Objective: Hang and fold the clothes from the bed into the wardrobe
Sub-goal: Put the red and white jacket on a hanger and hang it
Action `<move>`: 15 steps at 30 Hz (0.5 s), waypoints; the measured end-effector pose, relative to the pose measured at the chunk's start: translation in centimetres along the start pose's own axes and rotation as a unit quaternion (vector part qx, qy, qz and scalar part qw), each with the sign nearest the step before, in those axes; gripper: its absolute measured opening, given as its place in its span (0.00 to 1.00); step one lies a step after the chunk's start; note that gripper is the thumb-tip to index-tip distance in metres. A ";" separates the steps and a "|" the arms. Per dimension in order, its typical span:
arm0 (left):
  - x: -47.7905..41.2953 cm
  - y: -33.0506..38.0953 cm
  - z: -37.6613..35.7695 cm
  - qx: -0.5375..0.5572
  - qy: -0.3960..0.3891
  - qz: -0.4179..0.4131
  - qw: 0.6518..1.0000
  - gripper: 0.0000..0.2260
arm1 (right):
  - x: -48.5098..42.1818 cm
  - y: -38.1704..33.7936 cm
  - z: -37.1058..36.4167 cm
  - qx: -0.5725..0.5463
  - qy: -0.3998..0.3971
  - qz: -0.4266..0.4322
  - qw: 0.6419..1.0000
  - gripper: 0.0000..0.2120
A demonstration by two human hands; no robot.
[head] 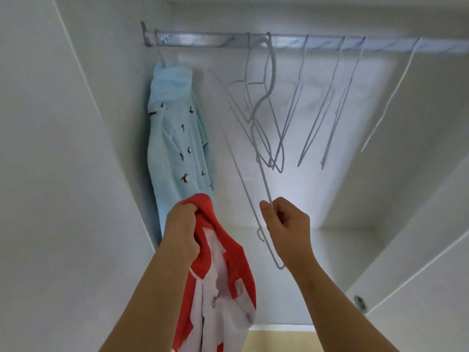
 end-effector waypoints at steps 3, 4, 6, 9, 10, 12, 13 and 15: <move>1.2 -1.0 -2.1 0.013 -0.065 -0.038 0.997 0.08 | 0.6 -0.6 2.3 0.013 -0.027 0.009 0.999 0.24; 1.8 -1.5 -3.1 0.016 -0.090 -0.040 0.995 0.10 | 0.9 -0.7 3.3 0.014 -0.038 0.005 0.999 0.23; 3.6 -2.7 -5.0 0.015 -0.138 -0.021 0.990 0.10 | 1.5 -1.0 5.5 -0.001 -0.063 -0.005 0.998 0.19; 6.0 -4.5 -7.0 0.033 -0.209 0.071 0.975 0.11 | 2.6 -0.8 8.3 -0.031 -0.093 -0.039 0.994 0.20; 6.8 -5.0 -7.5 0.043 -0.230 0.094 0.968 0.13 | 3.0 -0.6 9.1 -0.031 -0.096 -0.052 0.994 0.22; 7.8 -5.5 -8.4 0.036 -0.256 0.088 0.962 0.11 | 3.5 -0.2 10.4 -0.012 -0.088 -0.074 0.993 0.25; 8.1 -5.7 -8.6 0.031 -0.255 0.079 0.963 0.10 | 3.8 -0.2 11.0 -0.005 -0.078 -0.080 0.994 0.24; 8.6 -5.7 -9.0 0.024 -0.235 0.071 0.969 0.09 | 4.3 0.1 12.0 0.003 -0.061 -0.091 0.994 0.22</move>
Point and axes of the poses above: each hand's wrist, its own x-axis away from the middle knuckle, its own z-axis out of the back of the hand, y = z × x, the point moved 4 cm from there along -x, towards the middle knuckle, and after that the axes turned 2 degrees about z, right-handed, at the moved point
